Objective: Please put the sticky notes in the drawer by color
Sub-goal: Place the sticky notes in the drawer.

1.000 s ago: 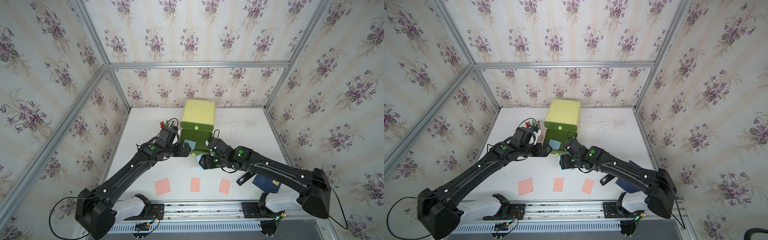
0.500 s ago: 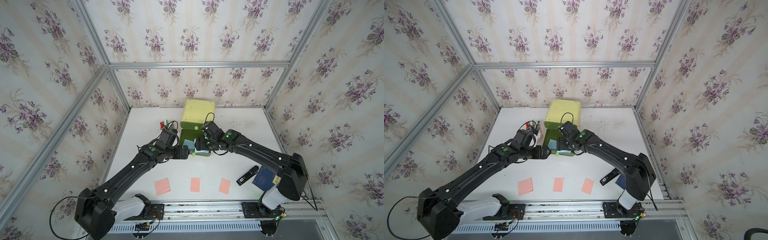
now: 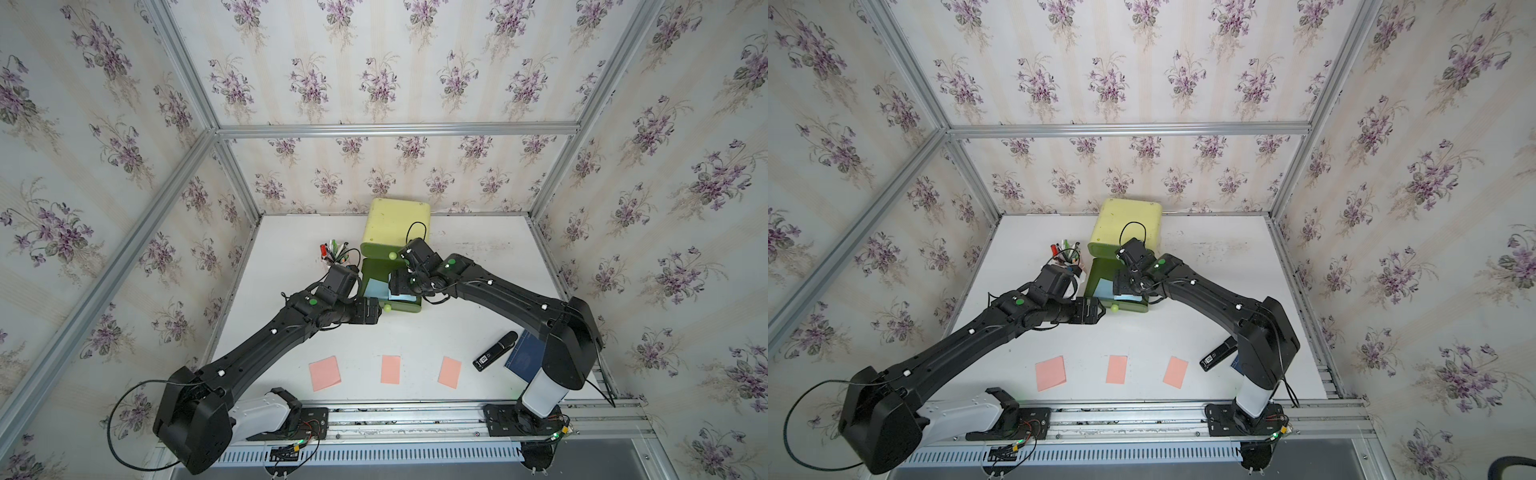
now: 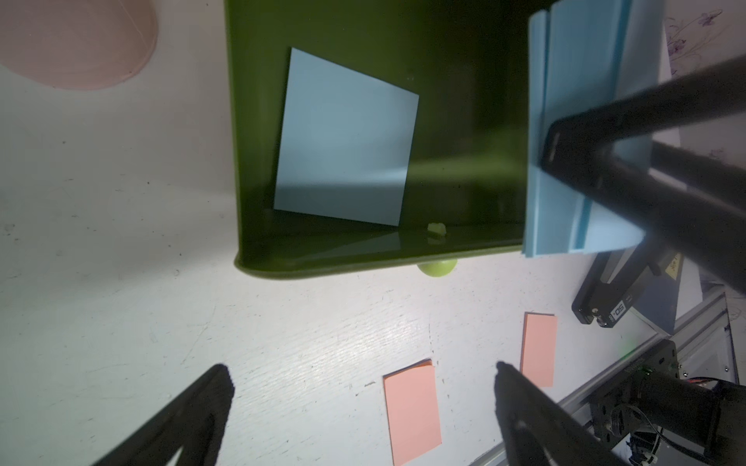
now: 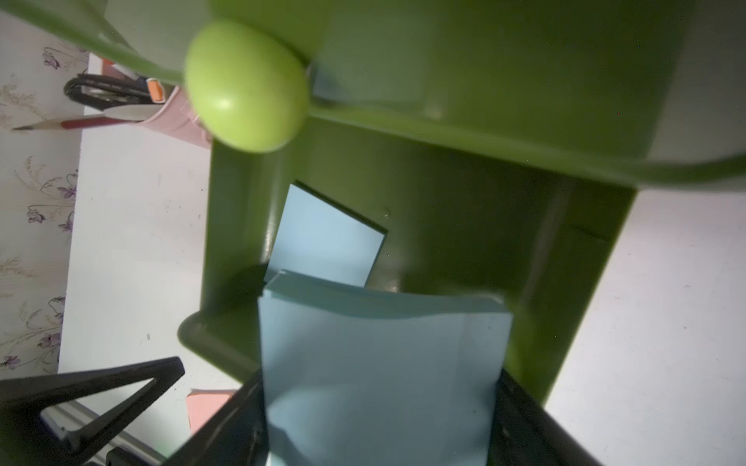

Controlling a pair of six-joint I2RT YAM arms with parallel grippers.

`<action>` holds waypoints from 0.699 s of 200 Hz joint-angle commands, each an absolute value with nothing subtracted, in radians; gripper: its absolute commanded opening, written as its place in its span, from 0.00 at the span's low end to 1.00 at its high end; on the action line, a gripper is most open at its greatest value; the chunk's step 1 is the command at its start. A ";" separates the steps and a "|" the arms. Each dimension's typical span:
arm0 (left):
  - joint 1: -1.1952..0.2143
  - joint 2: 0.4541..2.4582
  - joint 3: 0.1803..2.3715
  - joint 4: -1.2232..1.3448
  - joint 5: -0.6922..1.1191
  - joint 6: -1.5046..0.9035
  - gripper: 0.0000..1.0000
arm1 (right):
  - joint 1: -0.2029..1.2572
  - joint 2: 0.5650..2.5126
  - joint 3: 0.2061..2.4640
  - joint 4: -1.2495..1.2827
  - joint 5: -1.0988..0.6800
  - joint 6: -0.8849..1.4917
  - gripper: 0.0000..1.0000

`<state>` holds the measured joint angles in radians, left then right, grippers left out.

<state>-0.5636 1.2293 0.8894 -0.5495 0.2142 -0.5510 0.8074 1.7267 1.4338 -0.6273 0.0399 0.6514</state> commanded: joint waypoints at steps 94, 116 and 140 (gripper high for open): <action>-0.585 1.252 0.893 -0.491 0.210 -0.560 0.99 | 0.801 1.758 1.441 -0.663 0.147 0.666 0.86; -0.585 1.250 0.898 -0.499 0.207 -0.558 0.99 | 0.801 1.753 1.439 -0.656 0.153 0.664 0.88; -0.586 1.244 0.903 -0.507 0.202 -0.559 0.99 | 0.801 1.761 1.436 -0.648 0.145 0.654 0.90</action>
